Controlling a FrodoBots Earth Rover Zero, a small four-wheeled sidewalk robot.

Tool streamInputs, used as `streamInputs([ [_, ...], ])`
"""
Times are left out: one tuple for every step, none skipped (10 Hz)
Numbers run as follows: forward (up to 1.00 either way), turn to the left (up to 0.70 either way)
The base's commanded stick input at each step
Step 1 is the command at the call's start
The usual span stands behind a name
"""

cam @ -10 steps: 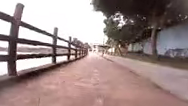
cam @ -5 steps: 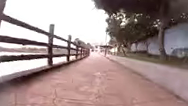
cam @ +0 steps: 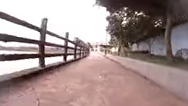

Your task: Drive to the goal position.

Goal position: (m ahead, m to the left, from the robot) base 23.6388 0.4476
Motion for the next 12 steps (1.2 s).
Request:
streamInputs([
  [1.00,0.00],
  [1.00,0.00],
  [1.00,0.00],
  [1.00,0.00],
  [1.00,0.00],
  [1.00,0.00],
  [1.00,0.00],
  [1.00,0.00],
  [1.00,0.00],
  [1.00,0.00],
  [1.00,0.00],
  [1.00,0.00],
])
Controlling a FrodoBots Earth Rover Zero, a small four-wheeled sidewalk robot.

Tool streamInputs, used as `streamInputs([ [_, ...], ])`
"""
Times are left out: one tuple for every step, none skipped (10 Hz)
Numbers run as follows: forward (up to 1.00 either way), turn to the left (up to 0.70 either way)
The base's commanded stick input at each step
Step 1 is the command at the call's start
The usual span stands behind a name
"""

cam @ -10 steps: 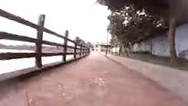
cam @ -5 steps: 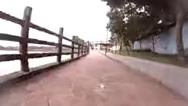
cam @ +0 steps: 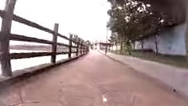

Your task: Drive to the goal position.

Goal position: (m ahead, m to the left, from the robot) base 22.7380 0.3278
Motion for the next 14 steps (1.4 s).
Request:
streamInputs([
  [1.00,0.00],
  [1.00,0.00],
  [1.00,0.00],
  [1.00,0.00],
  [1.00,0.00],
  [1.00,0.00],
  [1.00,0.00],
  [1.00,0.29],
  [1.00,0.08],
  [1.00,0.00],
  [1.00,0.00],
  [1.00,0.00],
  [1.00,0.00],
  [1.00,0.00],
])
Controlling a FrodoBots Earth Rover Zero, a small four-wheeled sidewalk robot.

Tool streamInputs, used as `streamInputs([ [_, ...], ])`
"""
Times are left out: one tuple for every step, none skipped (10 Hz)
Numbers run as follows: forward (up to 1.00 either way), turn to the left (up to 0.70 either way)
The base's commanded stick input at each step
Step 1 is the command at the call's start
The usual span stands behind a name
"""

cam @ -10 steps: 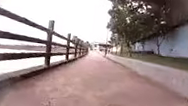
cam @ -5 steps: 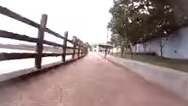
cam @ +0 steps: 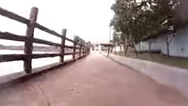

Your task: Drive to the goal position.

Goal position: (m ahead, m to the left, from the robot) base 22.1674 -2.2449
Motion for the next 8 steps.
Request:
streamInputs([
  [1.00,0.00],
  [1.00,0.00],
  [1.00,0.00],
  [1.00,0.00],
  [1.00,0.00],
  [1.00,0.00],
  [1.00,0.00],
  [1.00,0.00],
])
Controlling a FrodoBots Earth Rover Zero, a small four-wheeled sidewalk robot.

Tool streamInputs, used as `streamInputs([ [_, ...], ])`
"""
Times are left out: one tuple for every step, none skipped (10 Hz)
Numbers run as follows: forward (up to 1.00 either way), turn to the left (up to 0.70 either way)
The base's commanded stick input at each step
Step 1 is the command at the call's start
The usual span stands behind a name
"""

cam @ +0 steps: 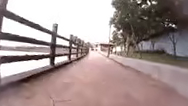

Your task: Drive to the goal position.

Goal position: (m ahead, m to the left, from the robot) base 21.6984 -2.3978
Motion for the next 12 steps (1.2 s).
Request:
streamInputs([
  [1.00,0.00],
  [1.00,0.00],
  [1.00,0.00],
  [1.00,0.00],
  [1.00,0.00],
  [1.00,0.00],
  [1.00,0.00],
  [1.00,0.00],
  [1.00,0.00],
  [1.00,0.00],
  [1.00,0.00],
  [1.00,0.00],
])
